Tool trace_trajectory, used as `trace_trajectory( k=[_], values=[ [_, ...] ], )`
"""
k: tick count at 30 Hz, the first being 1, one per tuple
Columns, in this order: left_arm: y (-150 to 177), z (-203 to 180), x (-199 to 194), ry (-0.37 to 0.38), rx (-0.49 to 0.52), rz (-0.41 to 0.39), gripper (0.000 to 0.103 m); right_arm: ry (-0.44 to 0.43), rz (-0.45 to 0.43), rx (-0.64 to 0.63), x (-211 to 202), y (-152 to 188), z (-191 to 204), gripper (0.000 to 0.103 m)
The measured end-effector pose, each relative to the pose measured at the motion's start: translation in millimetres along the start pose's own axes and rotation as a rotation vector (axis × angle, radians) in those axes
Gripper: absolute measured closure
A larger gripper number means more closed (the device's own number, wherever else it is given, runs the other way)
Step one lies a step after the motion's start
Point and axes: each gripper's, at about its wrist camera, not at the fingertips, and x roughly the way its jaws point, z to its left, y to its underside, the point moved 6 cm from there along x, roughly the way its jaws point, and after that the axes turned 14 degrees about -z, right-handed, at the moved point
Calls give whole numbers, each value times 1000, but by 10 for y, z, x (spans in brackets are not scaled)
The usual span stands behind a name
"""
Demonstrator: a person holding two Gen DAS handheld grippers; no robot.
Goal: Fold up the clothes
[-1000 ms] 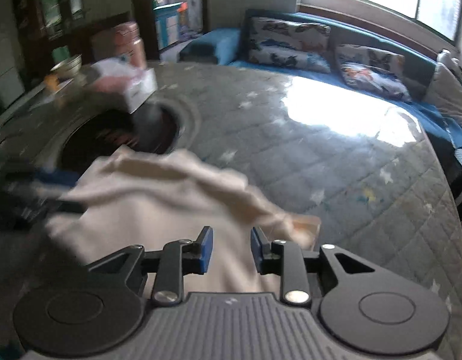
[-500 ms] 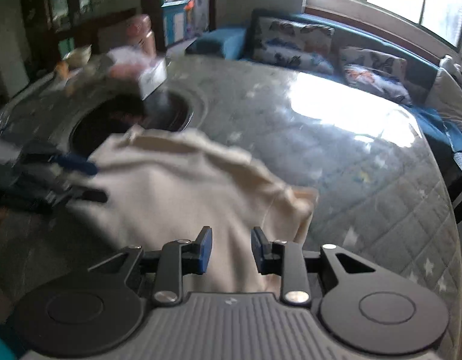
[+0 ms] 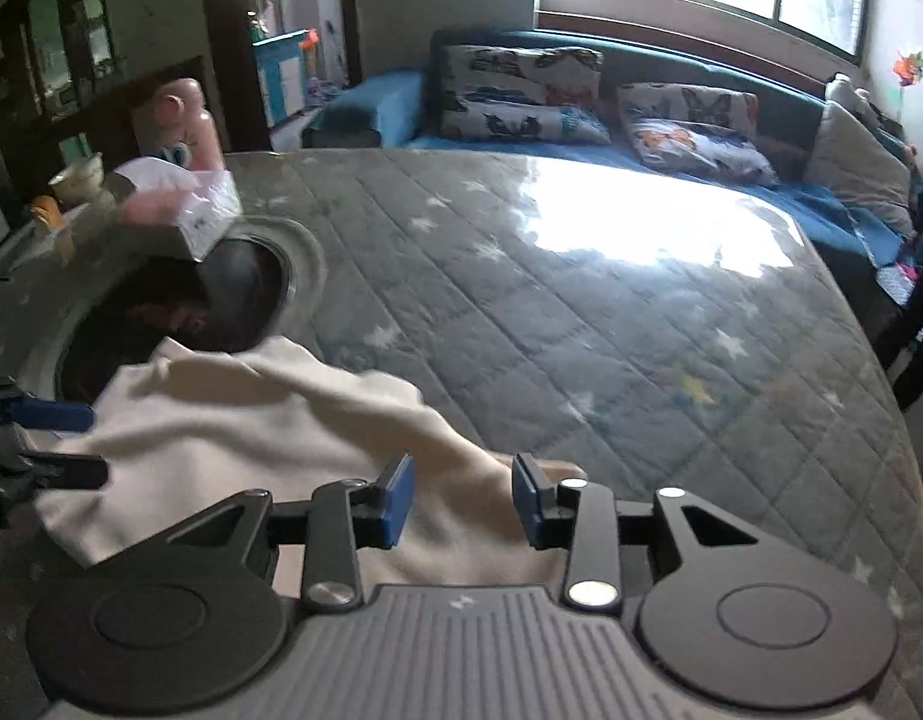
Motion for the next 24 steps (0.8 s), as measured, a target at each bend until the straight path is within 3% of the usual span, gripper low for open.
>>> trace_trajectory(
  k=[9,24],
  values=[
    [50,179,25,-34,-36,13,41,-89,21,-68,386,-141,531,67],
    [-30,233,-52,-82,-46,4,40,-73,35,-76,673,-172,768,66]
  ],
)
